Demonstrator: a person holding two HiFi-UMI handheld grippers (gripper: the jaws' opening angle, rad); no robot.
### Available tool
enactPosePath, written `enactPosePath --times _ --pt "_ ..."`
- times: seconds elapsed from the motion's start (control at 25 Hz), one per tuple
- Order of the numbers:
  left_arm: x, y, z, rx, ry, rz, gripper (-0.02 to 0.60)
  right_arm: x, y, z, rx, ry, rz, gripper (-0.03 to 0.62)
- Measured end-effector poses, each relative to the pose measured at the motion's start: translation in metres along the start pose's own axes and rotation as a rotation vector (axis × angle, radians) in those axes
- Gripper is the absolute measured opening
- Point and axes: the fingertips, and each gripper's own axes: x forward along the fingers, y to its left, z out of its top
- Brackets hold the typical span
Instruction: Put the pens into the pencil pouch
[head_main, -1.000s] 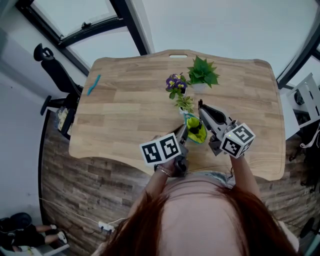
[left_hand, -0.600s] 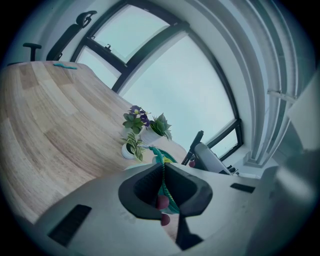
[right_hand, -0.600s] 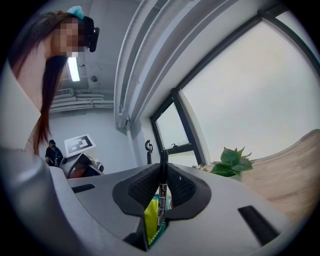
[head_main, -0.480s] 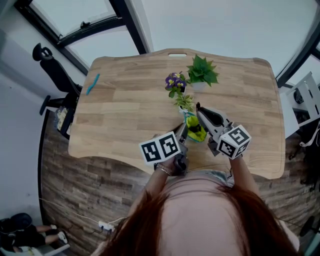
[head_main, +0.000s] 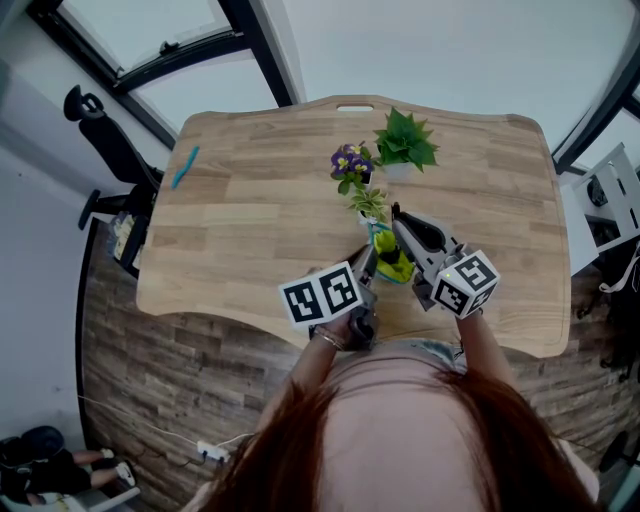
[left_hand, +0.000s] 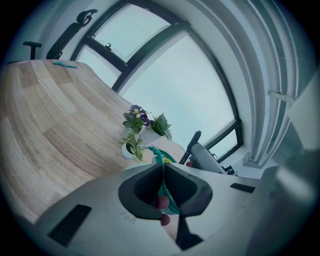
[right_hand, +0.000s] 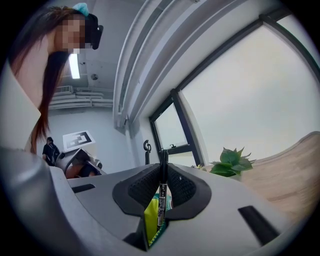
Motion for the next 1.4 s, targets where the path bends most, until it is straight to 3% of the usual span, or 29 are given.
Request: enactPosePath --times 0.56,0.84,1.28,1.4 --pt "-0.001 0.006 0.004 -0.021 -0.01 0.006 0.012 -0.007 0.004 -0.02 -0.085 0.103 0.0 0.053" --pt "0.0 0.001 0.002 0.025 -0.003 -0.017 0.012 -0.007 0.006 -0.007 -0.076 0.069 -0.006 0.066" --pt "0.001 -0.006 -0.001 0.078 -0.014 -0.042 0.014 -0.031 -0.008 0.007 -0.074 0.065 -0.124 0.065" --pt "-0.001 -0.01 0.001 0.102 -0.029 -0.061 0.084 -0.04 -0.01 0.009 -0.068 0.059 -0.15 0.065"
